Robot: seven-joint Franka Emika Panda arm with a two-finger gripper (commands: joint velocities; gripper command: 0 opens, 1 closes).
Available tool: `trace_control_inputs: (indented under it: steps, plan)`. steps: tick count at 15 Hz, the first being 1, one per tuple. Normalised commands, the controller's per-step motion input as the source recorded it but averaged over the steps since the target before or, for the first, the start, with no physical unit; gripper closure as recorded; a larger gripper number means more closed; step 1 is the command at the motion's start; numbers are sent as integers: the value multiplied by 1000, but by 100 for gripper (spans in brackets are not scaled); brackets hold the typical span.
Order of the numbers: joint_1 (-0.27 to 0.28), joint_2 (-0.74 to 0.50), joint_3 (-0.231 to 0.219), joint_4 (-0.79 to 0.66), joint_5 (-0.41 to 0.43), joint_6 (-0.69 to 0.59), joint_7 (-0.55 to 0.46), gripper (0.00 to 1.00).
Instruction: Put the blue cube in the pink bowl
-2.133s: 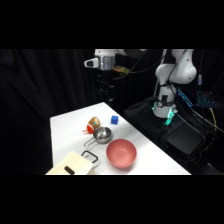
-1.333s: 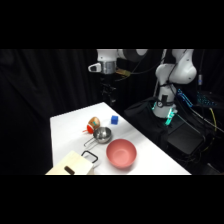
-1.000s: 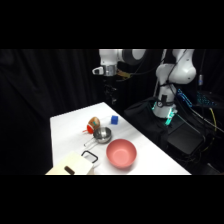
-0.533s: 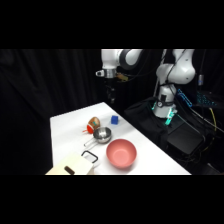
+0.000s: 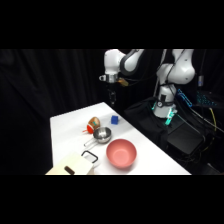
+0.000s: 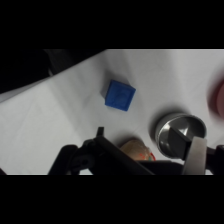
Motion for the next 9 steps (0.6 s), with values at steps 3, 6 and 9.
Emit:
trace_control_inputs:
  steps: [3, 6, 9]
  plan:
    - [-25, 190, 24, -93, 189, 370, 160, 0]
    - [-28, 194, 38, -80, 126, 365, 170, 0]
    - [-18, 197, 49, -84, 122, 348, 129, 0]
